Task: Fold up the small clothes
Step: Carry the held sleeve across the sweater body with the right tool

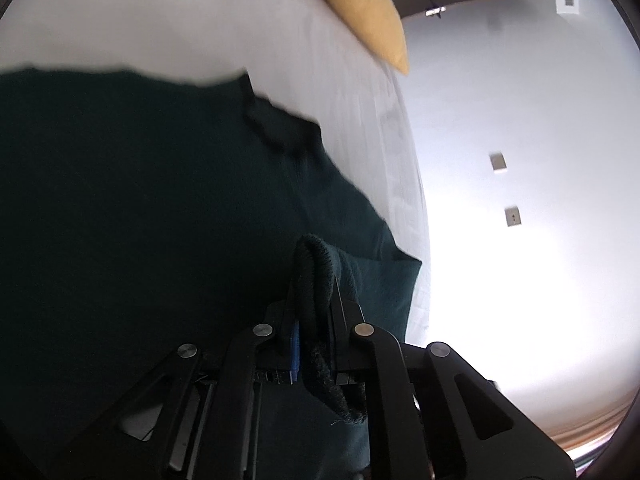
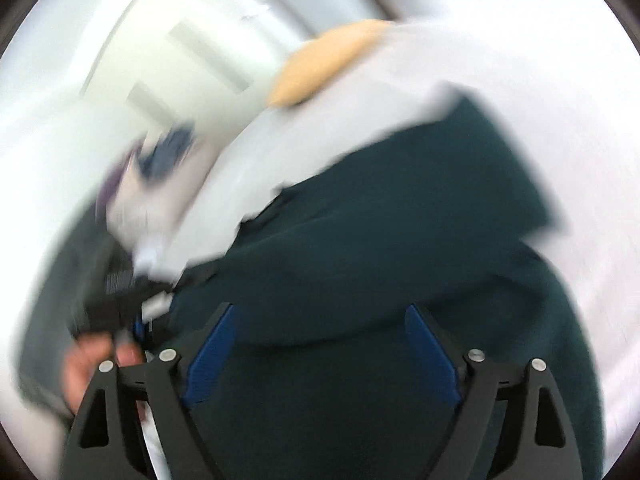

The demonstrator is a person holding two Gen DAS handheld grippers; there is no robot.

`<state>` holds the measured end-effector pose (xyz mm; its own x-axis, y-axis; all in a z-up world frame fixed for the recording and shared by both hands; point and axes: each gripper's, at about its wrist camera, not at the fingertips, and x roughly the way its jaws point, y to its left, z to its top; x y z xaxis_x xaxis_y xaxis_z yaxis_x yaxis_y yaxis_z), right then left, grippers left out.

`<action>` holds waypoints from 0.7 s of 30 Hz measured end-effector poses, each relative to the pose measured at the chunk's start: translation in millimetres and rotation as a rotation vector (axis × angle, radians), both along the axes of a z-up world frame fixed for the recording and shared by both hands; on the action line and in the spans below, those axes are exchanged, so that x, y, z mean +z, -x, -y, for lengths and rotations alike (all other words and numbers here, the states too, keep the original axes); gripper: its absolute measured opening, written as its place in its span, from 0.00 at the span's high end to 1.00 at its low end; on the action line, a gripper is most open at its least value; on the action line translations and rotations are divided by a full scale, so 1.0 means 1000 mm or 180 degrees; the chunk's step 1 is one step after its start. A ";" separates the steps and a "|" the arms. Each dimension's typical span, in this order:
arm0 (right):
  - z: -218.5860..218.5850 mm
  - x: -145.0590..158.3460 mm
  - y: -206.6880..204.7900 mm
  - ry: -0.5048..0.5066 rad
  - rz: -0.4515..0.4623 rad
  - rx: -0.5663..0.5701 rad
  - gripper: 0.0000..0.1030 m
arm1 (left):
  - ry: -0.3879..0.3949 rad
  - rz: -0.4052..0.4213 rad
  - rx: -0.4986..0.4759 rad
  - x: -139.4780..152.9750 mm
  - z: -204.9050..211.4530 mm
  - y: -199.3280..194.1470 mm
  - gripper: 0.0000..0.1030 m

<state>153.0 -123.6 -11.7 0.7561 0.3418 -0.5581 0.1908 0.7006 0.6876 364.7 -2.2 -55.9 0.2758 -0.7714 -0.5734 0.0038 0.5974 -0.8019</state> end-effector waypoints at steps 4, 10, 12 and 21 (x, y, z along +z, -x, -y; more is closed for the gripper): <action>0.054 -0.028 0.008 -0.0919 -0.0029 -0.0377 0.16 | -0.0093 0.0095 0.0078 0.013 -0.022 -0.002 0.92; 0.060 -0.031 -0.010 -0.1497 0.0091 -0.0532 0.11 | -0.0255 0.0114 0.0179 0.017 -0.050 -0.012 0.92; 0.056 -0.032 -0.016 -0.1707 0.0121 -0.0539 0.11 | -0.0268 0.0096 0.0244 0.012 -0.062 -0.014 0.92; 0.051 -0.035 -0.033 -0.1952 0.0004 -0.0505 0.07 | -0.0324 0.0008 0.0380 -0.016 -0.089 -0.011 0.92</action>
<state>186.0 -174.4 -47.1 0.8244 0.4828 -0.2954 0.2590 0.1423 0.9553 375.4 86.6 -72.0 0.3637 -0.6709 -0.6462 -0.0703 0.6720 -0.7372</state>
